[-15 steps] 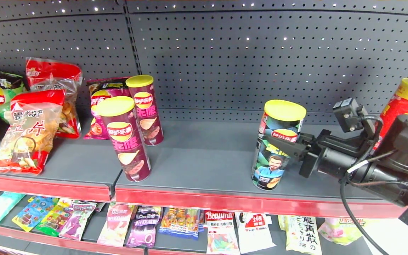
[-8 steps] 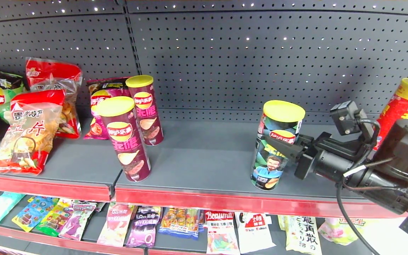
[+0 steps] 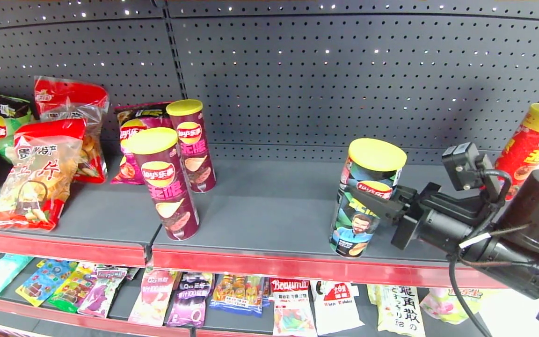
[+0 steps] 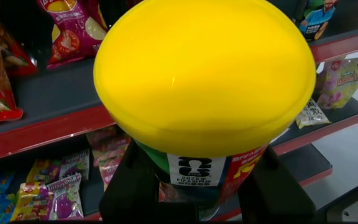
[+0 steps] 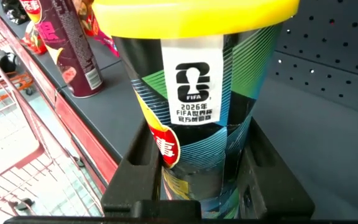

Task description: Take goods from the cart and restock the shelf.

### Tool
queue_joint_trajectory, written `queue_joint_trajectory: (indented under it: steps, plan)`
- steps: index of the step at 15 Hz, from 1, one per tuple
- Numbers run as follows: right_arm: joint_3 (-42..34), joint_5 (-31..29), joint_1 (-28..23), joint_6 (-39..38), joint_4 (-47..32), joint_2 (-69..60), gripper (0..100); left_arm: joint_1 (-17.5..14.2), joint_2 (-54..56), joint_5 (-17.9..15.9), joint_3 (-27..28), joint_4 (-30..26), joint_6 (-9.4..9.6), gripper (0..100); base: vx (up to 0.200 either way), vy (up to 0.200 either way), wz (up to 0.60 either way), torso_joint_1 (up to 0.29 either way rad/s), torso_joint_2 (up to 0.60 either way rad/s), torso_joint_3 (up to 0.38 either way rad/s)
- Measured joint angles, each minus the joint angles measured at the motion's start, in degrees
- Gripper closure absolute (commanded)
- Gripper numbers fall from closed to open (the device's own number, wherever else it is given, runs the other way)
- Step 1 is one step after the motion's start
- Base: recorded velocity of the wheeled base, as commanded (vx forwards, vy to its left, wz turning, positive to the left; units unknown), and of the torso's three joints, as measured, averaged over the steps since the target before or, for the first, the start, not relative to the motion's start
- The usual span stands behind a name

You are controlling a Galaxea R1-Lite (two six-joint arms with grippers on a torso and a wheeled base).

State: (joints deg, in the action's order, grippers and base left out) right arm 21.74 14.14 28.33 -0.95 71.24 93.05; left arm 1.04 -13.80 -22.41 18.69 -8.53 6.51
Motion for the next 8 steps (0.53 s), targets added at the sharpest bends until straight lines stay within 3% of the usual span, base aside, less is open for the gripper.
queue_joint_trajectory:
  steps: [8]
  plan:
    - [-0.27,-2.38,1.71,0.13,-0.18,-0.06,100,0.00,0.00,0.00,0.00,0.00,0.00,100,0.000,0.000,0.00,0.000,0.00,0.000]
